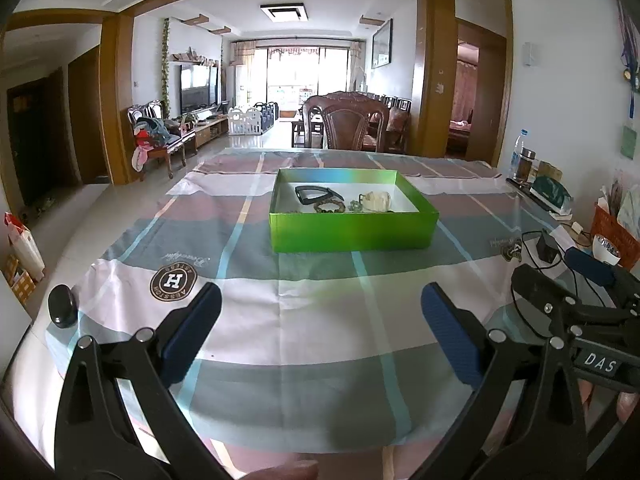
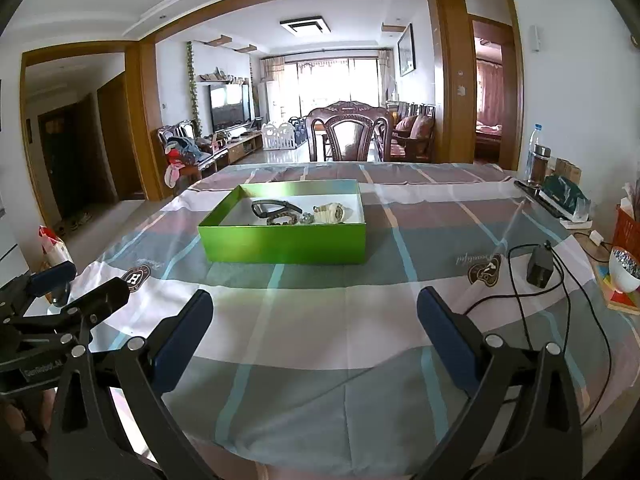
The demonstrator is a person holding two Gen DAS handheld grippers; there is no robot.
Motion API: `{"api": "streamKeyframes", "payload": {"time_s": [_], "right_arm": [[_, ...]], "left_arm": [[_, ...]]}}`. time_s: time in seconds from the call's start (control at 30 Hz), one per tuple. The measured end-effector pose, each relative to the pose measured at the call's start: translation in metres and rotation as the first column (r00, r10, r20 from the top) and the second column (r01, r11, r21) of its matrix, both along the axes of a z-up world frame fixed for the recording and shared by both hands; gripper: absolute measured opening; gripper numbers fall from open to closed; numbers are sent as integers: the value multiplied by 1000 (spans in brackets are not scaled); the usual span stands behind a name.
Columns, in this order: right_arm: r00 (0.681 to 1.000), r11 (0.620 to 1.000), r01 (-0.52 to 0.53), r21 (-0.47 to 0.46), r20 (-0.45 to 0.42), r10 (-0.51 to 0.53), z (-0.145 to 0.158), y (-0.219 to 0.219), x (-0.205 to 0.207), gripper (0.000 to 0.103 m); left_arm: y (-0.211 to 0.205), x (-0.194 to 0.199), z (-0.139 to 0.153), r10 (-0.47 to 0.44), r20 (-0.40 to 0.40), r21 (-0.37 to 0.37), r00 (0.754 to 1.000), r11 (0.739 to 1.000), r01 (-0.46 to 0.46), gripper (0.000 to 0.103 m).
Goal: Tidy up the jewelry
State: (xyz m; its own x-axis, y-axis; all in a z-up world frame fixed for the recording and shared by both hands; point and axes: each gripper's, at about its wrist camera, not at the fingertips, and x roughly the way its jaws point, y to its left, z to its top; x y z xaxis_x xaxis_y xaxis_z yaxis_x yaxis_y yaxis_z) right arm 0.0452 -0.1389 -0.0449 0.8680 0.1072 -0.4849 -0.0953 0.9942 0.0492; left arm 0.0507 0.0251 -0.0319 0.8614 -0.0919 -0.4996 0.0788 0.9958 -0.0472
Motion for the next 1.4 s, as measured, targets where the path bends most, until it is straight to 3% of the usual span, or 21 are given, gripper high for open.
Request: {"api": "streamKeyframes", "payload": {"time_s": [1.4], "right_arm": [[1000,1000,6,-1,-10,-6,-9,-2,1,100]], "left_arm": [[1,7,-16,-20,-13,-8,1000,1000,20,99]]}}
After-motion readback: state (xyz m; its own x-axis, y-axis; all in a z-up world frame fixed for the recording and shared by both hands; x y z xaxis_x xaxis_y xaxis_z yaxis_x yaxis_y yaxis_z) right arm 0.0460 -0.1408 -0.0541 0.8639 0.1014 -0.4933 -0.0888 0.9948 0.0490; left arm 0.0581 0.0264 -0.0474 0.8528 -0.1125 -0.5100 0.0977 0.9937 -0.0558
